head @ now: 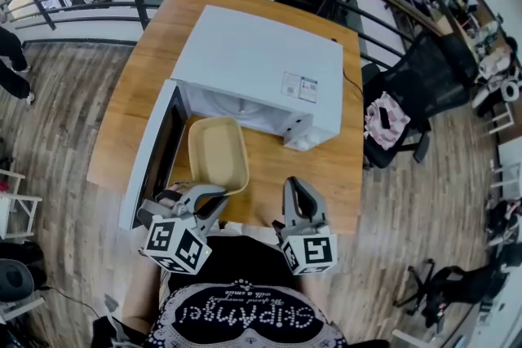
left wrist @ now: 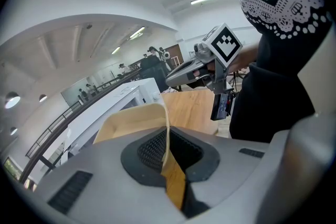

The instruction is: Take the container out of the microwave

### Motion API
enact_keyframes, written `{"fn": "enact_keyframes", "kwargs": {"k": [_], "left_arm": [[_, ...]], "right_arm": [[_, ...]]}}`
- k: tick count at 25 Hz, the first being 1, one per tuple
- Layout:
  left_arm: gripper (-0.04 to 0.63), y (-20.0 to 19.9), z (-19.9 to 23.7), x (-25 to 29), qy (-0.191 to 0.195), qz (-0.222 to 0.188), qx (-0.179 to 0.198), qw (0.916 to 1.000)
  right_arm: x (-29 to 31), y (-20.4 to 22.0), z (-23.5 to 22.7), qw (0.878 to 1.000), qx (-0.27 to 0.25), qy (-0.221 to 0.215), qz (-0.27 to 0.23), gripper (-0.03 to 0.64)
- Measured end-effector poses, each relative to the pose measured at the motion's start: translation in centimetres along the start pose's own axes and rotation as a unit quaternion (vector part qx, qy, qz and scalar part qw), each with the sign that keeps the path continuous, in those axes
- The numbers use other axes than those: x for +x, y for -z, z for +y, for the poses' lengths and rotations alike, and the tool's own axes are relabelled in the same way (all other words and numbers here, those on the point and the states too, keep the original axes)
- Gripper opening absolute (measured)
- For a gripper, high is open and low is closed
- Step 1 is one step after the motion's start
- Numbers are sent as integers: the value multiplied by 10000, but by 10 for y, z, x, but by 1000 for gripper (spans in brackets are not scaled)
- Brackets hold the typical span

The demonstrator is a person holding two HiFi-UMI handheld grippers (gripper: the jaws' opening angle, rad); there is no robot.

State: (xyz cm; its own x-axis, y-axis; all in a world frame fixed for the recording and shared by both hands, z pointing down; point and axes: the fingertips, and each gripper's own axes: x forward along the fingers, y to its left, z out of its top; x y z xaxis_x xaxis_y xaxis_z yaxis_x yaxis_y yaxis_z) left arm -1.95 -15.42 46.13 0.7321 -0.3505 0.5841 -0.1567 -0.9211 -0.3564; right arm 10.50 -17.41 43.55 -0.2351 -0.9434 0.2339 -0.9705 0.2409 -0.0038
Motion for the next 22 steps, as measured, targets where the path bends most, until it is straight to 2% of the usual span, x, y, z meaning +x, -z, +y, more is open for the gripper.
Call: {"fn": "enact_keyframes", "kwargs": {"k": [22], "left_arm": [[40,-2,-2,-3,-4,-43,38,10000]], "right_arm": [[-5,0,1,9999,-96,76,53,42]]}}
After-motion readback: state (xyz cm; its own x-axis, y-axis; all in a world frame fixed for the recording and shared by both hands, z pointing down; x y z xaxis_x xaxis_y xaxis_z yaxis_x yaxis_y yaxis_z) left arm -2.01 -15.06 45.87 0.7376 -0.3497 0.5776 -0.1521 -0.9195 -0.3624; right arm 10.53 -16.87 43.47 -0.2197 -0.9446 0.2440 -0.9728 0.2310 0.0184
